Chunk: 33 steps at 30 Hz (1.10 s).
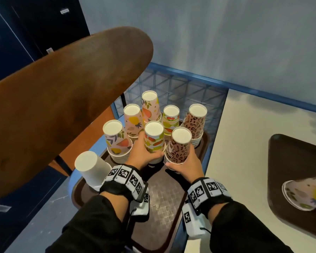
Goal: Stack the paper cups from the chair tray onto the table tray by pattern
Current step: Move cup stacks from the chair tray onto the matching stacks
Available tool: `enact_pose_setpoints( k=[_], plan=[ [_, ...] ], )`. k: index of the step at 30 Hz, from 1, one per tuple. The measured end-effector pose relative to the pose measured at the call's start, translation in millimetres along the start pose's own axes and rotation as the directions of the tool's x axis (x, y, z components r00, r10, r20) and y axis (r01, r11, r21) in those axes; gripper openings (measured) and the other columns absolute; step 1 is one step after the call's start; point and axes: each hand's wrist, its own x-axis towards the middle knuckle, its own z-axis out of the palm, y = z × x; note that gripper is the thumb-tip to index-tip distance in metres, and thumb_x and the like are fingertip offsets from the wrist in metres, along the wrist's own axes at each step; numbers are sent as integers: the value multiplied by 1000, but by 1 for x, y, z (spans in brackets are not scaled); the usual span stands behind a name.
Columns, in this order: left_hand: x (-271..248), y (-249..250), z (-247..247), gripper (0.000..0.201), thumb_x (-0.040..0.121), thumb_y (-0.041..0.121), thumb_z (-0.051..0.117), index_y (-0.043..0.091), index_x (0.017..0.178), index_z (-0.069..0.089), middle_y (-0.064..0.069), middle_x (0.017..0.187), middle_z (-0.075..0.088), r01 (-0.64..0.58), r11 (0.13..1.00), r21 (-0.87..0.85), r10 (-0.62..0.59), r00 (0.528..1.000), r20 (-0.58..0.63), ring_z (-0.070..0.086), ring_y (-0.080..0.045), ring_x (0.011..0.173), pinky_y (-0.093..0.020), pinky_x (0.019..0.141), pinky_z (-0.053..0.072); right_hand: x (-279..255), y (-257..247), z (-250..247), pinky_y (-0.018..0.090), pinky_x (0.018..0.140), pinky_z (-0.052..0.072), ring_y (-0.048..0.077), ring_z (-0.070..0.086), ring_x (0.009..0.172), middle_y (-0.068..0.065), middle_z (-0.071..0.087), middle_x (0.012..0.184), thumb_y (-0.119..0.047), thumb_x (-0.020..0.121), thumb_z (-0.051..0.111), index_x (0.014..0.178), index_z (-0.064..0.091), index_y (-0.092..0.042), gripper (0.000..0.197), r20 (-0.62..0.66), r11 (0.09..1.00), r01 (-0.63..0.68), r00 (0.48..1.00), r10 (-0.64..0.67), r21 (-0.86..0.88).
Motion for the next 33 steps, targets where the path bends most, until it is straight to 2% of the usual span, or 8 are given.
enact_pose_setpoints(
  k=[6,11,15,20,24,27,29,33],
  plan=[
    [-16,-4,4,81,62,-4,81,25,123,36,5,117,55,20,995,-98,-23,999,-32,55,-10,108,-29,98,42,-14,-1,-3,22,88,37,20,54,118,1,58,128,-31,57,84,126,41,-23,82,-2,999,-9,1000,9,-45],
    [-36,10,7,89,53,12,86,22,130,42,4,118,63,4,977,-214,-6,1000,-10,62,-1,103,-18,86,52,-38,-7,-17,20,87,36,19,54,118,0,58,128,-30,59,83,127,40,-24,81,-1,999,11,1000,-11,-33],
    [-60,32,19,86,44,29,84,25,123,49,9,114,66,-7,977,-214,18,999,48,65,-2,102,-24,89,53,-65,-9,-46,21,88,37,12,54,110,-3,59,124,-29,58,84,126,40,-29,81,-2,999,40,999,-40,35],
    [-91,57,53,80,48,27,86,29,120,51,0,119,67,-13,982,-189,35,993,115,63,-17,111,-43,100,47,-107,0,-98,4,73,35,3,53,97,-15,56,106,-25,55,86,111,38,-38,74,-9,994,50,999,-50,100],
    [-119,86,98,82,46,26,83,27,121,50,-1,118,67,-33,975,-218,74,981,181,65,-13,107,-26,87,53,-143,15,-147,-2,68,37,-12,55,87,-21,57,100,-21,54,86,105,41,-41,71,-38,990,53,998,-48,130],
    [-137,103,135,83,47,23,83,22,123,50,-4,117,68,-40,975,-221,89,972,218,66,-18,107,-31,89,54,-170,29,-184,-6,63,40,-25,56,78,-27,58,93,-13,54,87,96,47,-40,64,-88,979,68,995,-52,194],
    [-146,112,160,85,48,22,84,17,125,49,-8,118,67,-43,975,-220,99,963,250,65,-21,107,-37,91,52,-187,39,-209,-5,63,41,-25,56,77,-26,59,92,-9,55,86,93,49,-38,61,-120,969,76,992,-49,234],
    [-167,132,209,78,48,23,82,23,119,51,-2,114,68,-58,978,-199,115,951,288,67,-13,103,-25,85,53,-218,64,-256,-4,64,42,-25,56,80,-27,59,97,-9,56,85,97,49,-40,63,-148,961,74,988,-35,266]
  ],
)
